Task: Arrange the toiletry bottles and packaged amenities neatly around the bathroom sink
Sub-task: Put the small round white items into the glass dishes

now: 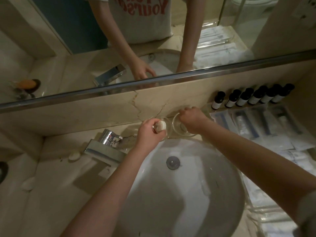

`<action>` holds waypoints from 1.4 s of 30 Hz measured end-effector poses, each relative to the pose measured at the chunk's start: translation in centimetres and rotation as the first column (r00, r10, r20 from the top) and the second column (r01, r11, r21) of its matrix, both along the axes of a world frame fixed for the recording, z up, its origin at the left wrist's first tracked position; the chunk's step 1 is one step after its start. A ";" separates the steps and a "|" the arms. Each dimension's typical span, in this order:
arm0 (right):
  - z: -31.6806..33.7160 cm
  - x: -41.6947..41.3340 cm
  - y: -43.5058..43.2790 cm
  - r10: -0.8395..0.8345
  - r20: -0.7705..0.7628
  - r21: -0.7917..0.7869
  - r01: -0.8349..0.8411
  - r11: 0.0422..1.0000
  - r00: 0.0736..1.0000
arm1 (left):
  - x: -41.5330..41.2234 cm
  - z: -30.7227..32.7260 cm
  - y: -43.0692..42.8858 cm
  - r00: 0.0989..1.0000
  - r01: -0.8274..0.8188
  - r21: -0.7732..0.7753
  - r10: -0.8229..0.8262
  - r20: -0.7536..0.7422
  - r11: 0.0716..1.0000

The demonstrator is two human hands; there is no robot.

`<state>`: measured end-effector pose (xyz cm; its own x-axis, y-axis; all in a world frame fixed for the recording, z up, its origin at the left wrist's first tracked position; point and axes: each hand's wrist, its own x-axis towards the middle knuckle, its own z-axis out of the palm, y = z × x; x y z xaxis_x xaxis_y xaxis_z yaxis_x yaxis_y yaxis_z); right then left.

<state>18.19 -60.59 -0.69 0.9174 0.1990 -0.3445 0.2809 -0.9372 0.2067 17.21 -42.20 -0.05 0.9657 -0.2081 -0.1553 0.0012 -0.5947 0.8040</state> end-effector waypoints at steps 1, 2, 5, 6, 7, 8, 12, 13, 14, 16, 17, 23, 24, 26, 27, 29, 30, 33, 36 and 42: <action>0.0 0.1 0.0 -0.002 -0.002 0.015 0.002 1.000 1.000 | 0.0 -0.1 0.1 1.000 -0.004 -0.004 0.004 0.001 1.000; -0.1 0.2 -0.2 -0.013 0.001 0.046 0.013 0.999 1.000 | 0.0 -0.1 0.2 1.000 -0.006 -0.006 0.006 0.002 1.000; -0.4 0.2 -1.3 -0.087 -0.034 0.219 0.092 0.971 0.996 | 0.0 -0.3 0.5 1.000 -0.012 -0.013 0.012 0.003 1.000; -0.6 0.0 -1.8 -0.111 -0.067 0.283 0.126 0.951 0.992 | 0.0 -0.4 0.5 1.000 -0.016 -0.018 0.016 0.003 1.000; -0.6 -0.1 -2.2 -0.132 -0.097 0.346 0.158 0.925 0.986 | -0.1 -0.4 0.6 1.000 -0.020 -0.020 0.020 0.004 1.000; -0.5 -0.1 -2.6 -0.153 -0.122 0.416 0.191 0.889 0.981 | 0.0 -0.4 0.6 1.000 -0.022 -0.019 0.023 0.006 1.000; -0.7 0.0 -3.3 -0.147 -0.139 0.538 0.199 0.819 0.979 | 0.0 -0.5 0.8 1.000 -0.018 -0.016 0.018 -0.008 1.000; -0.9 0.1 -3.2 -0.103 -0.112 0.497 0.145 0.856 0.988 | 0.0 -0.5 0.8 1.000 -0.019 -0.018 0.019 -0.009 1.000; -1.1 0.2 -3.0 -0.058 -0.089 0.450 0.092 0.889 0.994 | 0.0 -0.5 0.9 1.000 -0.022 -0.015 0.021 -0.009 1.000; -1.0 0.4 -2.7 -0.012 -0.066 0.388 0.037 0.921 0.998 | 0.1 -0.4 1.0 1.000 -0.025 -0.006 0.025 -0.009 1.000; -1.0 0.5 -2.6 -0.020 -0.065 0.371 0.042 0.928 0.998 | 0.1 -0.4 1.1 1.000 -0.026 -0.006 0.026 -0.009 1.000; -1.0 0.1 -3.3 -0.358 -0.026 0.293 0.349 0.890 0.934 | 0.1 -0.6 1.2 0.999 -0.027 -0.002 0.027 -0.042 1.000; -1.1 -0.1 -3.4 -0.370 -0.020 0.260 0.362 0.895 0.929 | 0.1 -0.6 1.1 0.999 -0.024 0.004 0.024 -0.040 1.000; -1.3 -0.7 -3.2 -0.366 -0.016 0.212 0.361 0.908 0.931 | 0.1 -0.8 0.8 0.999 -0.020 0.013 0.020 -0.026 1.000; -1.4 -0.8 -3.1 -0.365 -0.019 0.202 0.361 0.910 0.931 | 0.1 -0.8 0.7 1.000 -0.017 0.015 0.017 -0.022 1.000; -1.2 -1.0 -3.0 -0.360 -0.008 0.172 0.355 0.919 0.933 | 0.0 -0.5 0.4 1.000 -0.012 0.017 0.013 -0.021 1.000; -1.0 -1.1 -3.0 -0.354 0.018 0.157 0.347 0.925 0.935 | 0.0 -0.5 0.3 1.000 -0.012 0.019 0.013 -0.025 1.000; 0.2 -1.7 -3.2 -0.320 0.175 0.302 0.259 0.917 0.931 | -0.1 0.1 0.1 0.994 -0.033 -0.039 0.029 -0.101 0.999; 2.0 -2.8 -2.7 -0.413 0.094 0.731 0.219 0.647 0.906 | -0.7 1.3 -0.3 0.962 -0.158 -0.314 0.073 -0.265 0.936; 3.7 -4.9 0.6 -0.260 -0.594 0.804 0.575 -0.155 0.761 | -1.2 3.1 -1.5 0.976 -0.131 -0.532 0.015 -0.217 0.836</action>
<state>13.27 -60.03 3.05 0.9163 0.0586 -0.3961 -0.3870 -0.1246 -0.9136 16.03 -43.67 3.09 0.9430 -0.2442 -0.2259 0.2186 -0.0570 0.9741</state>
